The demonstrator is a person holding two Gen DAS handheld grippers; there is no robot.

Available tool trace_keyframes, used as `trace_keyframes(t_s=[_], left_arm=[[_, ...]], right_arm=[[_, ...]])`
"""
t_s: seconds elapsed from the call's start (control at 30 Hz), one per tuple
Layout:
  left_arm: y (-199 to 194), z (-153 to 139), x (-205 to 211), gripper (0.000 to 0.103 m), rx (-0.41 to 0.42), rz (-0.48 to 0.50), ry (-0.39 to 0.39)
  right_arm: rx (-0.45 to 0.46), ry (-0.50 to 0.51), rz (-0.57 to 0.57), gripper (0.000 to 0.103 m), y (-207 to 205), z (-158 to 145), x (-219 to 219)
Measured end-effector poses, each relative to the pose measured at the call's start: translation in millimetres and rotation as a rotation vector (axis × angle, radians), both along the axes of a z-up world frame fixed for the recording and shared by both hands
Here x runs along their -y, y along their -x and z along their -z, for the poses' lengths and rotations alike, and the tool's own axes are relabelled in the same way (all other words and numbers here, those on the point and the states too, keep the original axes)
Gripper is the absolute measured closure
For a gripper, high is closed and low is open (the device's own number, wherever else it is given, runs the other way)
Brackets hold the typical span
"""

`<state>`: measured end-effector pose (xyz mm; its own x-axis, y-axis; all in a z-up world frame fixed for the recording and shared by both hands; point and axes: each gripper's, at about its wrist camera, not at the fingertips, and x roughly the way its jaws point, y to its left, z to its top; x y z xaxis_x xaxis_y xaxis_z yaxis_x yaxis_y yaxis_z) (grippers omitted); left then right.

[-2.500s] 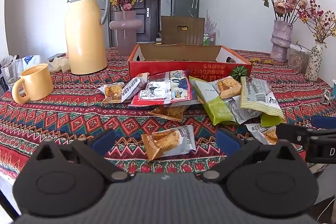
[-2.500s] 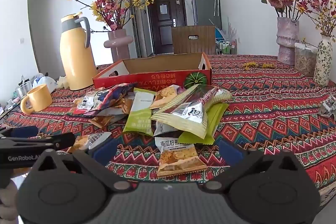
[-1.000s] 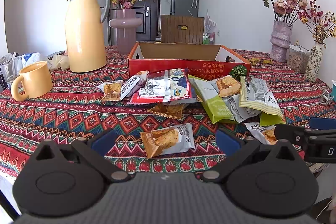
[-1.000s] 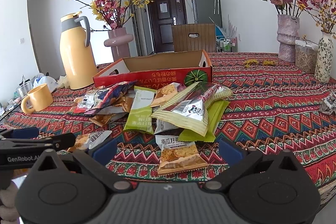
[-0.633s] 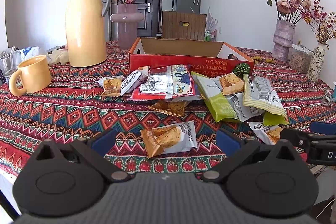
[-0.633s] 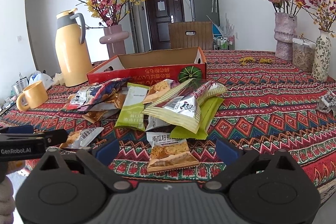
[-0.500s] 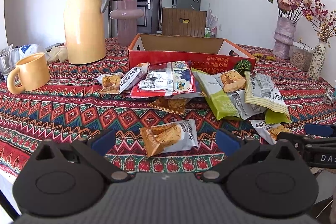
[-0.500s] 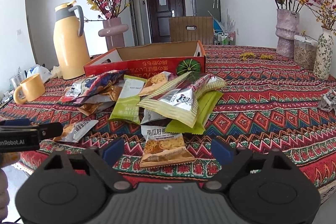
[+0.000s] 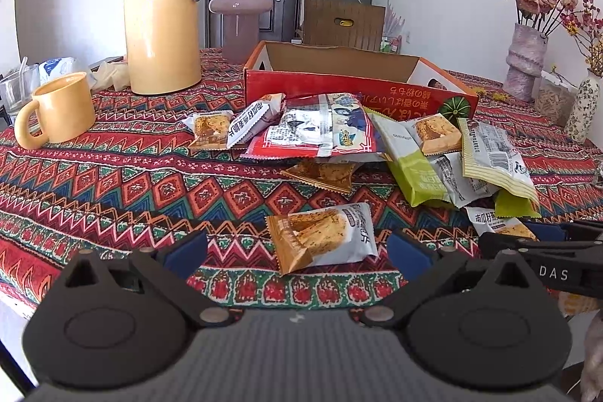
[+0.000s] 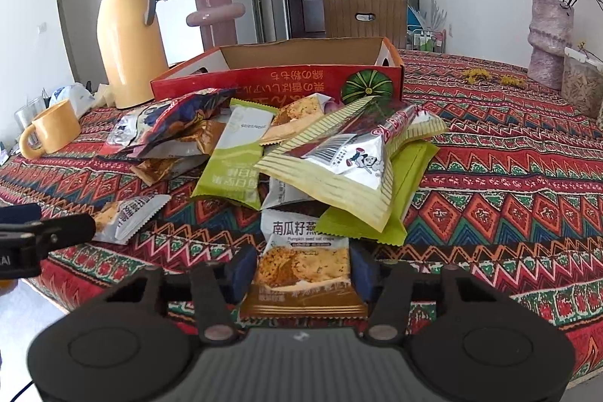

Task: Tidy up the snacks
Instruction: 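Grasp the cracker packet with the left gripper while the right grasps the seed-cracker packet, then carry both cracker packets into the cardboard box and open both grippers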

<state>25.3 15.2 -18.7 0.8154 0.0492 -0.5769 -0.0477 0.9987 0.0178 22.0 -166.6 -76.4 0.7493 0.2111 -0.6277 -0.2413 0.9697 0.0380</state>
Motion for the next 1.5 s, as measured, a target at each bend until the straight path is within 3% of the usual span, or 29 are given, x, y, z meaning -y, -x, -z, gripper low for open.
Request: trace_keyframes(t_s=[0.23, 0.43, 0.7, 1.03, 1.23, 1.43, 1.5], left_arm=[[-3.9, 1.1, -2.9, 0.0, -0.011, -0.013, 0.029], [-15.5, 1.5, -4.0, 0.0, -0.045, -0.017, 0.05], [-42.9, 6.2, 4.9, 0.0, -0.111, -0.013, 0.045], [-68.5, 17.2, 11.6, 0.001, -0.19, -0.059, 0.047], [-64.1, 15.6, 18.8, 0.022, -0.183, -0.035, 0.031], [-56.0, 13.4, 18.9, 0.035, -0.175, -0.006, 0.029], [-53.2, 12.8, 18.7, 0.047, -0.167, 0.001, 0.026]], right_arm=[[0.026, 0.001, -0.054, 0.061, 15.1, -1.4, -10.3], [0.117, -0.013, -0.103, 0.061, 32.5, -17.4, -18.8], [0.193, -0.036, -0.047, 0.061, 33.6, -35.2, -5.2], [0.198, -0.06, -0.005, 0.061, 28.3, -35.6, 7.2], [0.195, -0.066, 0.0, 0.061, 27.8, -34.2, 7.9], [0.192, -0.072, 0.009, 0.061, 27.2, -33.3, 8.8], [0.191, -0.073, 0.01, 0.061, 26.9, -33.2, 9.0]])
